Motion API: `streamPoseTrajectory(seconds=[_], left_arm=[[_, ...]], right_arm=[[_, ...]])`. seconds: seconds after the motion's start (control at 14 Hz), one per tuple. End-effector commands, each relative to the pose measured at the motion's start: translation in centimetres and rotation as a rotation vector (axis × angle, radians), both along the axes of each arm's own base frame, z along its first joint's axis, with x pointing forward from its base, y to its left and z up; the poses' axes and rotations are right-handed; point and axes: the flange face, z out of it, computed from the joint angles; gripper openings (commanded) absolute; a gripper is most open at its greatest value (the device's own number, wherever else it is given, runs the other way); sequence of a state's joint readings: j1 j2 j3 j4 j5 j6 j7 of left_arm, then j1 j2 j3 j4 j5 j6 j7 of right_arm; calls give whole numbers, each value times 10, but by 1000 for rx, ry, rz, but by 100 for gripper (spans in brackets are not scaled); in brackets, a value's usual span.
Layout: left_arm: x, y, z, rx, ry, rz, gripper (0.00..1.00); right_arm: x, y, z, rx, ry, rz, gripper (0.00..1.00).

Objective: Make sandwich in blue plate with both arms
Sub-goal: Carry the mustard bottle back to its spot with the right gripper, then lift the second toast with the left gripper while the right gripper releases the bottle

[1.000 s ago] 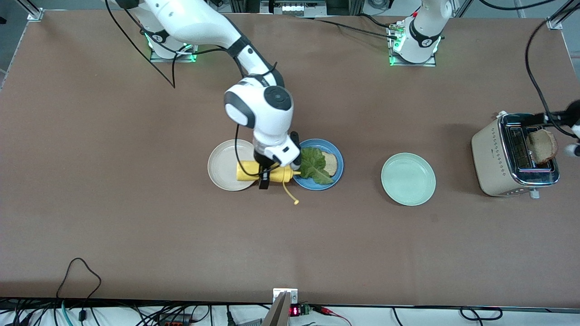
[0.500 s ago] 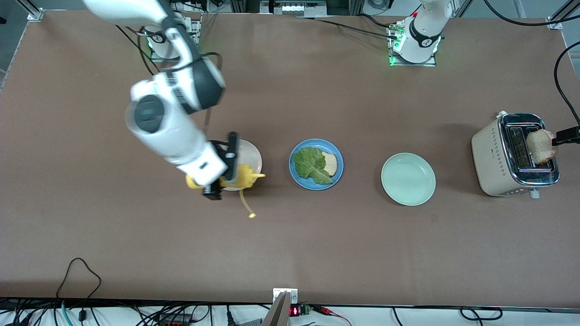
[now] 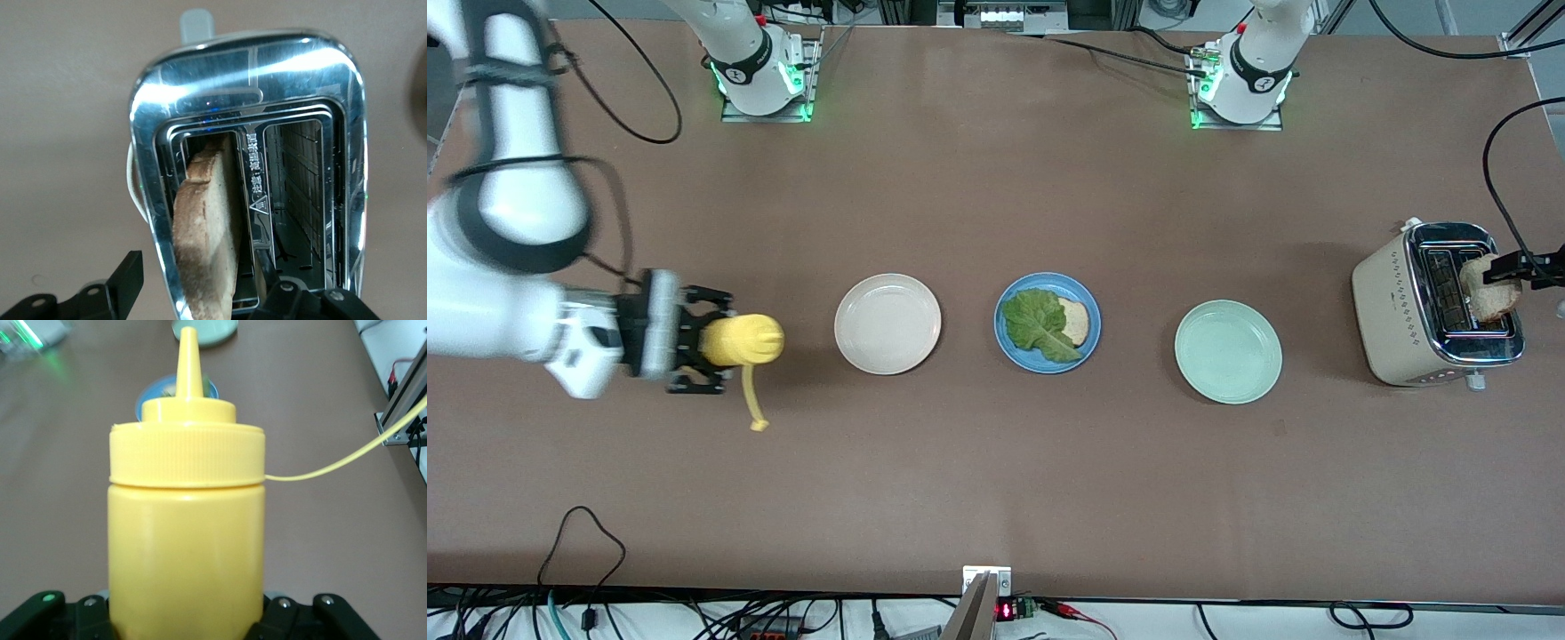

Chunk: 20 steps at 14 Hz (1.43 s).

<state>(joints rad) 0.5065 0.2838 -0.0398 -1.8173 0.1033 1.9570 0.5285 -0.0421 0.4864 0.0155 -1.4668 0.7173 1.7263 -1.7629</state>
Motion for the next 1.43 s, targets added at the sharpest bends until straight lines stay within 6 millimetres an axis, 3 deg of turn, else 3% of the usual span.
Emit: streamPoseTrajectory(seconds=[0.0,0.21,0.43,0.64,0.86,1.0,1.07,1.21,1.29,1.36], left_arm=[[-4,-2,2,-10,-12,-20,34],[-3,-1,7,-14,-18,-65,1],[0,0,20,-9,-35,-101,1],[-2,-2,57,-11,-18,-100,1],[-6,0,103,-20,11,-85,1],[-1,-5,134,-13,6,-91,1],[2,-10,147,-10,-3,-101,1],[18,-45,169,-16,-17,-155,1],[25,-64,175,-22,-21,-187,1],[35,-97,176,-39,-20,-242,1]], right_arm=[[-13,-67,-48,238,30,-14,33],[-28,-128,-121,462,78,-49,34],[-44,-158,-182,604,71,-64,34],[-62,-173,-243,719,58,-84,34],[-77,-183,-286,768,12,-90,34],[-84,-188,-303,787,-14,-92,36],[-86,-189,-309,797,-29,-93,36],[-93,-191,-319,818,-43,-88,40],[-95,-191,-324,824,-49,-86,47],[-95,-192,-324,824,-54,-85,61]])
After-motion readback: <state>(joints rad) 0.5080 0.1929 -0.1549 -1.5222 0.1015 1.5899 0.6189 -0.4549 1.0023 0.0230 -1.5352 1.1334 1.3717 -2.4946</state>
